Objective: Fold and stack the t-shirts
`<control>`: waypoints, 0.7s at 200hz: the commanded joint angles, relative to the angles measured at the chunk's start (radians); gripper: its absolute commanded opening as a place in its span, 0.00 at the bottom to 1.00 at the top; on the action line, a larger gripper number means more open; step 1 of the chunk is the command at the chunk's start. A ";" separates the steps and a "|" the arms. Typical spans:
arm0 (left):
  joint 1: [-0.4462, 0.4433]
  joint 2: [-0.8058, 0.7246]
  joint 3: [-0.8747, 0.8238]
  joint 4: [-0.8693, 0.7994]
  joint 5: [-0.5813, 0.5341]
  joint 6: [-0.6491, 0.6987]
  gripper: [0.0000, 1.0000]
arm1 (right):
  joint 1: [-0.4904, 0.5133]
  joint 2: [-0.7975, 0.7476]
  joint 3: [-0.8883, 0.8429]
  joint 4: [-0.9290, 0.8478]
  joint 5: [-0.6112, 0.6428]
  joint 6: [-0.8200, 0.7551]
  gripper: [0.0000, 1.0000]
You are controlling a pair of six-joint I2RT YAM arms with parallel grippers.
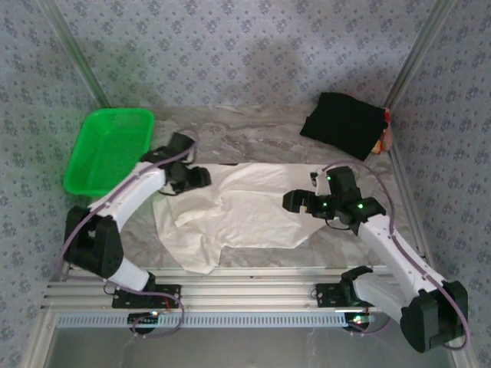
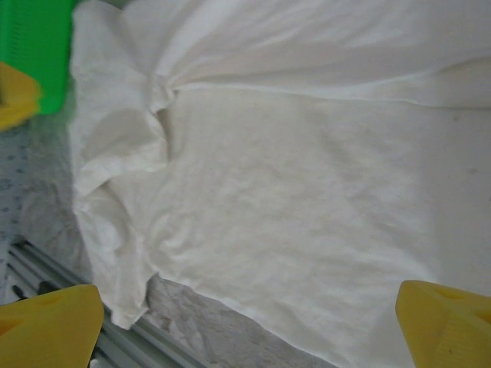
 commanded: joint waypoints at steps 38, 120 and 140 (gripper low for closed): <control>0.189 0.123 -0.039 0.112 0.008 0.024 0.60 | 0.014 0.284 0.163 -0.017 0.248 -0.001 1.00; 0.272 0.384 0.073 0.201 -0.024 -0.007 0.54 | -0.131 0.749 0.392 0.008 0.383 0.075 0.97; 0.287 0.444 0.116 0.181 -0.037 0.004 0.54 | -0.158 0.823 0.452 -0.011 0.432 0.076 0.96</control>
